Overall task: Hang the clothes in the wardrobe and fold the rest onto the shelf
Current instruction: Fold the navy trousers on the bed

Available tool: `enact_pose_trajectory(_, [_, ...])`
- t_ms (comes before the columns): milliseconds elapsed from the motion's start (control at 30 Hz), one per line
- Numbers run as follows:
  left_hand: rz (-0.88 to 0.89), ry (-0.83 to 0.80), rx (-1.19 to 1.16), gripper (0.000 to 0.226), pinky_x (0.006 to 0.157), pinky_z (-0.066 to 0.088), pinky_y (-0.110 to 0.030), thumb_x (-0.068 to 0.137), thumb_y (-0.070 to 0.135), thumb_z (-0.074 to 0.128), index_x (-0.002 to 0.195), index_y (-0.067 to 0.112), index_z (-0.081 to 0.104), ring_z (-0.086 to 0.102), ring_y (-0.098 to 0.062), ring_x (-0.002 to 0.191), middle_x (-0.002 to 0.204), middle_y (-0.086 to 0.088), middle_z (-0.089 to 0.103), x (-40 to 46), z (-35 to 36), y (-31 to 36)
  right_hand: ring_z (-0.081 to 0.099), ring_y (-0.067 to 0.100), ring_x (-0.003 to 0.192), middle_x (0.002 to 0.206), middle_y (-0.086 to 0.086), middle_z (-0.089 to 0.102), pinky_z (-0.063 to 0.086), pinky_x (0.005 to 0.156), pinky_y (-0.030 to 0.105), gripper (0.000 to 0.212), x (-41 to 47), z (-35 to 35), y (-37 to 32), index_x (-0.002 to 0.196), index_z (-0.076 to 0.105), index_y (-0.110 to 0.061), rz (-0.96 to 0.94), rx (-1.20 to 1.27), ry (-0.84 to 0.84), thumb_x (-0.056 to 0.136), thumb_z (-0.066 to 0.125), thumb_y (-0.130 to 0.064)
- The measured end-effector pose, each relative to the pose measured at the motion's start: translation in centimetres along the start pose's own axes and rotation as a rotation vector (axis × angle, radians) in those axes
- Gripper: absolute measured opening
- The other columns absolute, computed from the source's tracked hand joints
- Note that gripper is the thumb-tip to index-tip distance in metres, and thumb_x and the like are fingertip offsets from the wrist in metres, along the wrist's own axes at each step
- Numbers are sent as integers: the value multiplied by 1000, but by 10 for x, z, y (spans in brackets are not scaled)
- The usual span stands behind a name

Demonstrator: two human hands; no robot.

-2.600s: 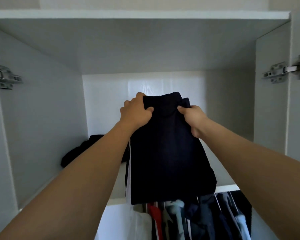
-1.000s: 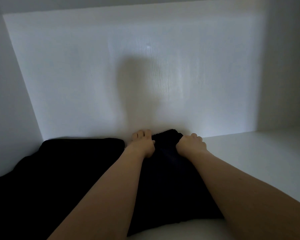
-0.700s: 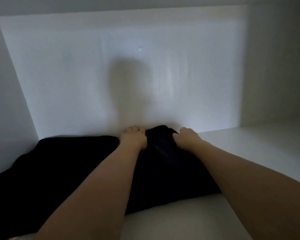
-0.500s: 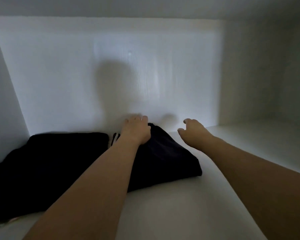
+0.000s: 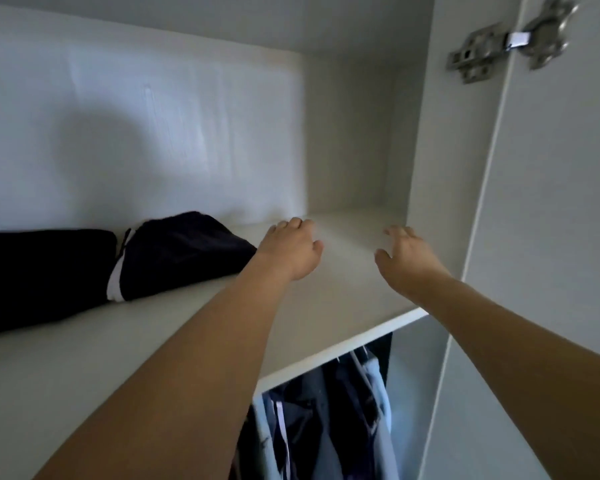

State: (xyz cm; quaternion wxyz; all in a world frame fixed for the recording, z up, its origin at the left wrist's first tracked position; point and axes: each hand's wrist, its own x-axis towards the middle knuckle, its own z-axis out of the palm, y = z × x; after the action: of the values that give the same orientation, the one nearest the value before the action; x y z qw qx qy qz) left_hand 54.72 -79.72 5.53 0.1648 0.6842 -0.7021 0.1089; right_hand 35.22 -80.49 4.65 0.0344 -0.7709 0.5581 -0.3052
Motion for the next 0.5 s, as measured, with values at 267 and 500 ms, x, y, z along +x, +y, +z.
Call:
enact_pose_trajectory(267, [248, 282, -48, 41, 111, 30, -42, 93, 25, 34, 126, 7, 50, 49, -27, 117, 127, -9, 55, -109, 24, 110, 35, 25, 130, 143, 9, 38, 30, 107, 33, 47, -148, -28, 60, 141, 36, -7, -82, 52, 59, 95, 44, -16])
enact_pose_trajectory(500, [425, 366, -3, 33, 105, 38, -43, 89, 21, 42, 111, 5, 61, 56, -30, 103, 112, -10, 61, -176, 69, 159, 33, 20, 134, 148, 1, 33, 28, 109, 30, 50, -242, -37, 103, 144, 33, -14, 39, 9, -95, 96, 46, -21])
